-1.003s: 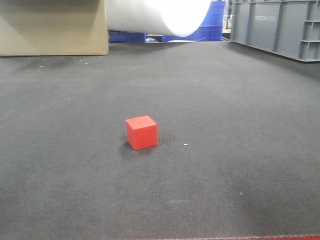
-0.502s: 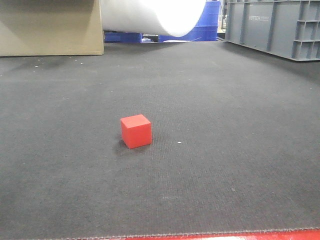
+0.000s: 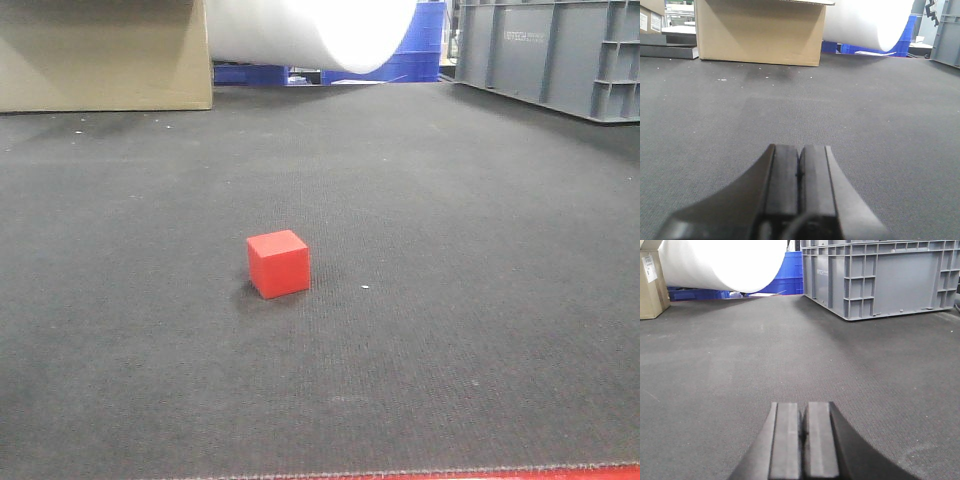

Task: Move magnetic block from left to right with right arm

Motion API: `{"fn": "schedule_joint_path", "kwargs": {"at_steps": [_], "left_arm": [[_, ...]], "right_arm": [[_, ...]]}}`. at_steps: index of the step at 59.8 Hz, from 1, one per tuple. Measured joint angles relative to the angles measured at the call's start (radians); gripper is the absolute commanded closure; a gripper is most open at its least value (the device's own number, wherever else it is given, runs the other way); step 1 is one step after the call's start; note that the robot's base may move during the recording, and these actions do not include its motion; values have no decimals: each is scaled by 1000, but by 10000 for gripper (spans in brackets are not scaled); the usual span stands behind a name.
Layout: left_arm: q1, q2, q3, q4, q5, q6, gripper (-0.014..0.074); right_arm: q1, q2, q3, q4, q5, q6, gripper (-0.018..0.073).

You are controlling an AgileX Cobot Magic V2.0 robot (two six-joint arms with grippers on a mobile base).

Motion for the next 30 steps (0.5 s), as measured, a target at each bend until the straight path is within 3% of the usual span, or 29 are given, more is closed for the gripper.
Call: {"fn": "schedule_joint_path", "kwargs": {"at_steps": [30], "left_arm": [[0, 0, 0, 0, 0, 0, 713]], "right_arm": [[0, 0, 0, 0, 0, 0, 483]]}}
